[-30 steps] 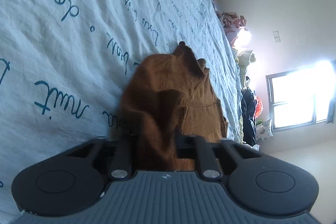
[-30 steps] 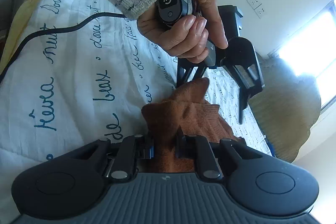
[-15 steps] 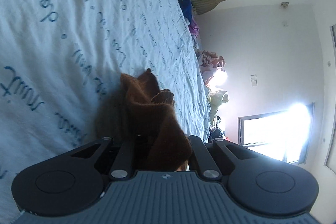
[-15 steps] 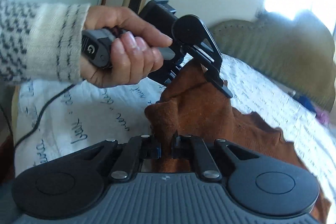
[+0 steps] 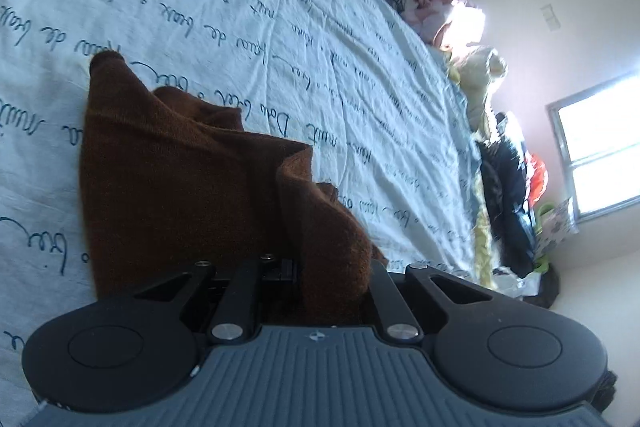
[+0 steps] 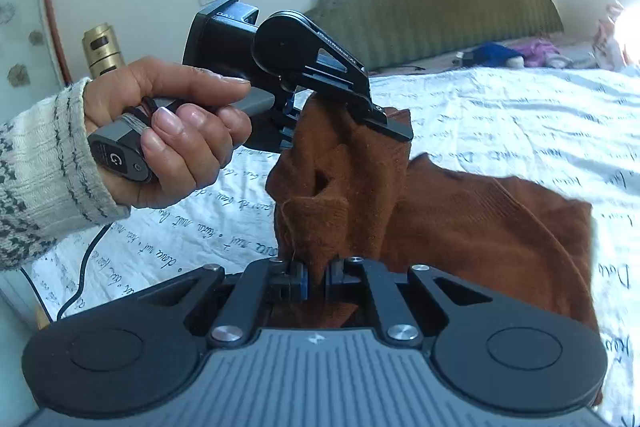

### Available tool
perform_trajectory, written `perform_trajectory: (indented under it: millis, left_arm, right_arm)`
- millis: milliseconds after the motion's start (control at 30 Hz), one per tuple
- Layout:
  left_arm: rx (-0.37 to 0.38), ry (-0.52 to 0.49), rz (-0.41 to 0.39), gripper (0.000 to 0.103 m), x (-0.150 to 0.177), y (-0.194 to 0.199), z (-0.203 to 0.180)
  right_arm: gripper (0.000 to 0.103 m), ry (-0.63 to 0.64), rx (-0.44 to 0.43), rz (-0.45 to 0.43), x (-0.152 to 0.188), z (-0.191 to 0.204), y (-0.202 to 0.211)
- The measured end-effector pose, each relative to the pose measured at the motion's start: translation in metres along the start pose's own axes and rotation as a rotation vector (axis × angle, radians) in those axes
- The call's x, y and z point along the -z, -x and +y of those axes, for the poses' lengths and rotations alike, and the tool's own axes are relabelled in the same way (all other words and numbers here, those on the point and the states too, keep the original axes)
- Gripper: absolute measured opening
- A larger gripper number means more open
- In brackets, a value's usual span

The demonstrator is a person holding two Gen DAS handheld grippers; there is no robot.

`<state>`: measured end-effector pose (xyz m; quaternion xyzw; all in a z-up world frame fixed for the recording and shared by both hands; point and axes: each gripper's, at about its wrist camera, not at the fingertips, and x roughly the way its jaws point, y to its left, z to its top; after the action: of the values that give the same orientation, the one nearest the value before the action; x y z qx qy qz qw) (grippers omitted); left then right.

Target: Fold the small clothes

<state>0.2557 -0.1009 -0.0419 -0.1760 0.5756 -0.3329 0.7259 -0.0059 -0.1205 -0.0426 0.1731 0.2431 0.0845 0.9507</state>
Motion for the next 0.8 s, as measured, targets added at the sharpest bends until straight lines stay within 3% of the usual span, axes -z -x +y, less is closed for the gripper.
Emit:
perform_trajectory:
  millis: [167, 333, 500, 533, 567, 633, 700, 800]
  left_arm:
    - [-0.100, -0.097, 0.066, 0.009, 0.007, -0.045, -0.034]
    - [-0.150, -0.175, 0.112, 0.010, 0.016, -0.073, -0.056]
    - [-0.186, -0.270, 0.126, 0.019, 0.025, -0.088, -0.076]
    - [-0.201, -0.299, 0.126, 0.026, 0.028, -0.090, -0.081]
    - [-0.203, -0.326, 0.137, 0.047, 0.029, -0.092, -0.087]
    - [-0.158, -0.337, 0.143, 0.071, 0.030, -0.092, -0.093]
    - [-0.067, -0.356, 0.123, 0.070, 0.032, -0.083, -0.099]
    - [-0.015, -0.330, 0.078, 0.070, 0.036, -0.061, -0.099]
  right_arm:
    - [0.006, -0.172, -0.011, 0.004, 0.016, -0.046, 0.009]
    - [0.006, -0.245, 0.008, -0.004, 0.028, -0.070, 0.019]
    - [0.007, -0.265, 0.040, 0.034, 0.043, -0.082, 0.019]
    - [0.007, -0.267, 0.033, 0.041, 0.044, -0.084, 0.021]
    - [0.010, -0.258, 0.027, 0.049, 0.045, -0.083, 0.020]
    - [0.018, -0.271, 0.024, 0.048, 0.045, -0.085, 0.021]
    - [0.050, -0.296, -0.017, 0.037, 0.047, -0.091, 0.022]
    - [0.073, -0.320, -0.046, 0.015, 0.045, -0.098, 0.025]
